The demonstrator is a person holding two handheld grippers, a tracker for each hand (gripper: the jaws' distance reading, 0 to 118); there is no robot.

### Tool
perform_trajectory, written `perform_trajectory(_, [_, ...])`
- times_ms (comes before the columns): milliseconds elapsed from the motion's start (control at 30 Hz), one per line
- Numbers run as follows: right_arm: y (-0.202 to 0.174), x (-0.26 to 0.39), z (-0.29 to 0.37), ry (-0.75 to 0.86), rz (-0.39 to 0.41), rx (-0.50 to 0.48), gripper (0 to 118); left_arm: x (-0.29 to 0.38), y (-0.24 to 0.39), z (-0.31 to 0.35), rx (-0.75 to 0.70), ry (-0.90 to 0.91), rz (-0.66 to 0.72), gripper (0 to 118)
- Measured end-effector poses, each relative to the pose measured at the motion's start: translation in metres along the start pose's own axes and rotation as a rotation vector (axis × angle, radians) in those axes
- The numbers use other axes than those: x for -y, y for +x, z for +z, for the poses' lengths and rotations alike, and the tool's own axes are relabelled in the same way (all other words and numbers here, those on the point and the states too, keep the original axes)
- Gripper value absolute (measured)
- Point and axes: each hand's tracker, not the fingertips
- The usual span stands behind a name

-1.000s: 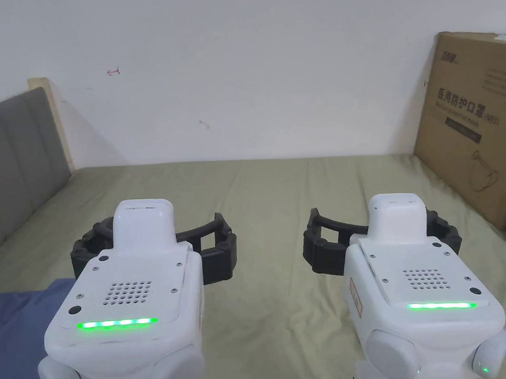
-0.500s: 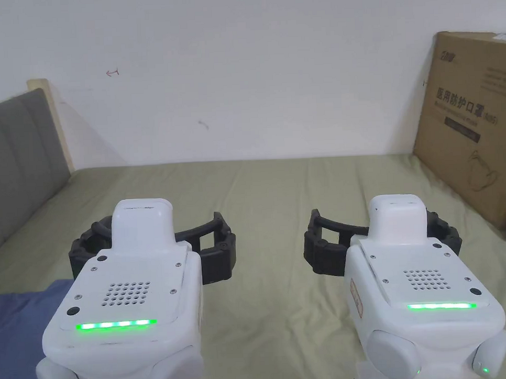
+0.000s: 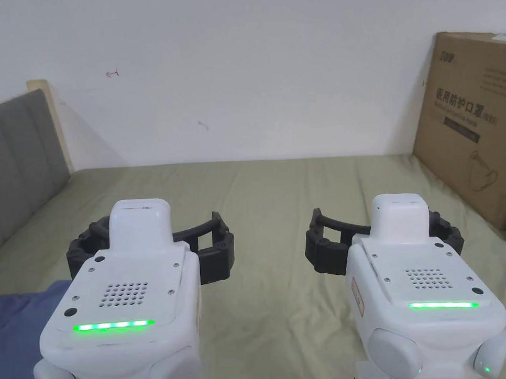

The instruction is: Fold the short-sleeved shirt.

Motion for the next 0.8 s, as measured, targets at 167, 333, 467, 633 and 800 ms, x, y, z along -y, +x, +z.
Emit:
perform_trajectory(167, [-0.0001, -0.0004, 0.0004, 0.000, 0.004, 0.000, 118, -0.0004, 0.0005, 0.0003, 0.003, 0.003, -0.005, 115])
perform_trajectory(333, [0.0006, -0.0005, 0.0012, 0.004, 0.002, 0.006, 118, -0.0008, 0.0012, 0.0011, 0.006, 0.003, -0.006, 115])
perform_trajectory(467, [0.0010, -0.0002, 0.0018, 0.004, 0.005, 0.005, 118, -0.0010, 0.0004, 0.0011, 0.005, 0.001, 0.003, 115])
perform_trajectory(633, [0.0019, 0.0019, 0.0016, -0.003, 0.001, 0.005, 118, -0.0002, 0.0005, 0.0013, 0.007, 0.000, 0.001, 115])
perform_trajectory(800, [0.0011, 0.0019, 0.0020, -0.003, 0.009, 0.001, 118, -0.0002, 0.0004, 0.0013, 0.027, -0.002, 0.013, 115])
